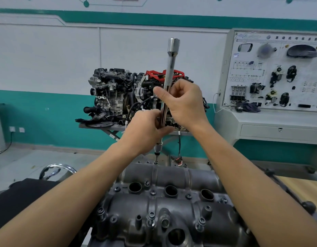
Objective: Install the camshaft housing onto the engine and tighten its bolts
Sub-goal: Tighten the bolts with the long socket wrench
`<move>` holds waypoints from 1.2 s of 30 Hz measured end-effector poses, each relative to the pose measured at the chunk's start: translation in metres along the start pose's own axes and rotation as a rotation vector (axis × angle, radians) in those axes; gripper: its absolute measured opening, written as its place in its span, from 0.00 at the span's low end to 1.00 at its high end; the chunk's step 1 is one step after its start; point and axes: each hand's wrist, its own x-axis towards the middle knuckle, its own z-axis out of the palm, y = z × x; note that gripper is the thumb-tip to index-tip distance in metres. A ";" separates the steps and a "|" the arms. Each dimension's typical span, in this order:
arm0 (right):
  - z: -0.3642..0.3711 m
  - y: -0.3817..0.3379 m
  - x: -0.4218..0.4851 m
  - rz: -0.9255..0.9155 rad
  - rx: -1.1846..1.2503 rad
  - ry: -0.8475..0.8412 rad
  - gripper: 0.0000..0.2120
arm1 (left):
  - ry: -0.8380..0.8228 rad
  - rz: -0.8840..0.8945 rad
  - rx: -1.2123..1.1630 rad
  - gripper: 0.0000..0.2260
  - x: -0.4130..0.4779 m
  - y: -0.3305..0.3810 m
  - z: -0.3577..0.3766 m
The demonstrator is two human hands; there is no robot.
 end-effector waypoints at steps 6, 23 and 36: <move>-0.005 -0.005 -0.001 0.082 0.235 -0.284 0.11 | -0.171 -0.064 -0.112 0.05 0.005 0.001 -0.007; -0.004 -0.002 -0.001 0.142 0.281 -0.227 0.04 | -0.163 -0.002 -0.121 0.07 0.004 -0.004 -0.006; -0.014 -0.002 0.005 0.110 0.338 -0.383 0.10 | -0.170 0.032 -0.158 0.07 0.002 0.003 -0.007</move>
